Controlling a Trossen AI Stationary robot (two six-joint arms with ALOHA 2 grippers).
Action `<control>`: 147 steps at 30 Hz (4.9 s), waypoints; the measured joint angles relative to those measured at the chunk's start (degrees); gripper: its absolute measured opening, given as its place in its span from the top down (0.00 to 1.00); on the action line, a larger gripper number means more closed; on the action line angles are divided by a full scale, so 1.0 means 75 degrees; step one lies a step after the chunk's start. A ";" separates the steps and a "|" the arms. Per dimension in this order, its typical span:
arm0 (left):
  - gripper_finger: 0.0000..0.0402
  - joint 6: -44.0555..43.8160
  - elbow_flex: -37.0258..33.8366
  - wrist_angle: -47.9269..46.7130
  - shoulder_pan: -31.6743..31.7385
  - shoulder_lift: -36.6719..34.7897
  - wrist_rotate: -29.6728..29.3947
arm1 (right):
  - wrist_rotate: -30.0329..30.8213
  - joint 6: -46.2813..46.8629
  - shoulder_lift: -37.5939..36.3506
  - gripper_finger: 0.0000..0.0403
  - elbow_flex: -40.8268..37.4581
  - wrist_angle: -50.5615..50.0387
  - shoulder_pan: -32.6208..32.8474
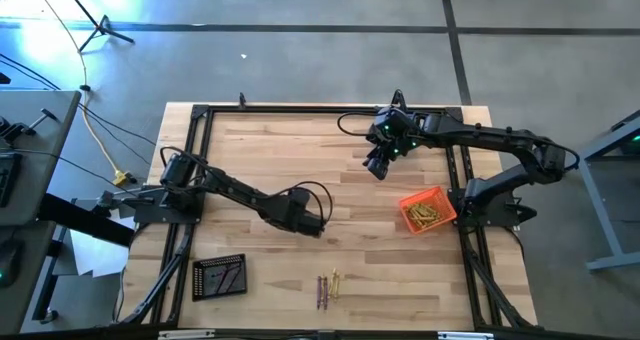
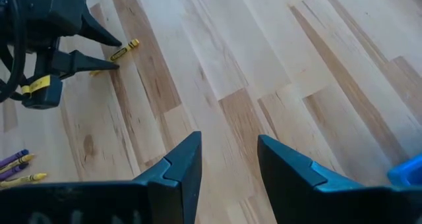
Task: Sort crayons
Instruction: Put the yellow crayon into the orange basket, then put the violet crayon into the black basket
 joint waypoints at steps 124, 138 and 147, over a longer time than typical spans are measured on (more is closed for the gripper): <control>0.72 0.6973 0.5069 -0.1831 0.0118 0.2010 -0.0838 | -0.0135 -0.0025 0.0025 0.67 -0.0003 0.0239 0.0050; 0.72 0.4689 0.5088 -0.3956 -0.1104 0.1653 0.0114 | 0.0110 0.0024 0.0057 0.67 -0.0006 0.1870 0.1668; 0.72 0.4352 0.5150 -0.4194 -0.1653 0.1643 0.0037 | 0.0978 -0.0027 0.0605 0.67 -0.0009 0.3989 0.3608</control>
